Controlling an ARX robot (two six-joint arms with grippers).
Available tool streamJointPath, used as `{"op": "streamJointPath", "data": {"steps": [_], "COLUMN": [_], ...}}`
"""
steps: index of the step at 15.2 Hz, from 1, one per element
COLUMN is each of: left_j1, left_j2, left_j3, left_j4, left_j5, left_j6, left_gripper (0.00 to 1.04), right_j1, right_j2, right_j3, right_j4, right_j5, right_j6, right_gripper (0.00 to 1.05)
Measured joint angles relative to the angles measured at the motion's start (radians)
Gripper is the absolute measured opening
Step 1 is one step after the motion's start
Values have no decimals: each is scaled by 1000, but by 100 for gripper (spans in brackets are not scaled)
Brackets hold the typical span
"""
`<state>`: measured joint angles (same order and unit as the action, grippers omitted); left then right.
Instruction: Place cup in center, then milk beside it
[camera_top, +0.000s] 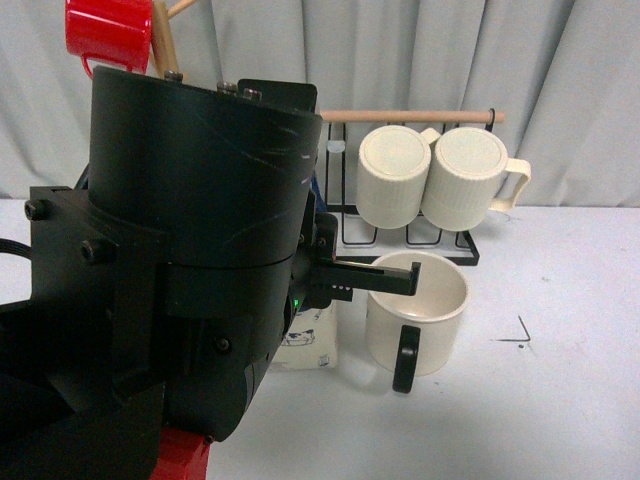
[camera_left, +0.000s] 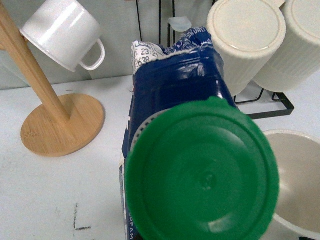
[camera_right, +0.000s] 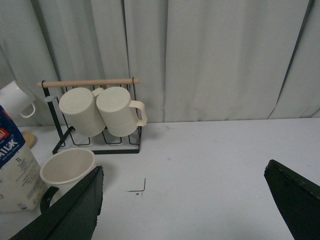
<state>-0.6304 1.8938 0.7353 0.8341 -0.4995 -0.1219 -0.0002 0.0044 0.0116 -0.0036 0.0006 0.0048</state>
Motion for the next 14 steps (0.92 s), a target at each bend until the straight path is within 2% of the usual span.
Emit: {"op": "streamJointPath", "data": {"steps": [4,7,9,10,11,12,13,14], "left_j1": [-5,-5,-1,24,293,347,319,347], "left_j2": [30,16,-30,-191,-688,-906,-924,-949], "left_j3": [14,29,29,-43,-297,-380,-425,-515], "left_j4": [1,-8,-123,-205,-534,-405,-227,-144], "left_j5": [2,6,62,240,594,598,444,301], "left_j6": [18,15,-41,-92,20,79,98,104], "left_gripper": [3,33,54,87,98,94,83,70], "right_j1": [0,0,0,0,0,0,0,0], "right_j2": [0,0,0,0,0,0,0,0], "right_j3": [0,0,0,0,0,0,0,0], "right_j4": [0,0,0,0,0,0,0,-2], "right_j5": [0,0,0,0,0,-1,-1,3], "right_j6": [0,0,0,0,0,0,0,0], "right_gripper": [98,98,98,98,98,98,98,98]}}
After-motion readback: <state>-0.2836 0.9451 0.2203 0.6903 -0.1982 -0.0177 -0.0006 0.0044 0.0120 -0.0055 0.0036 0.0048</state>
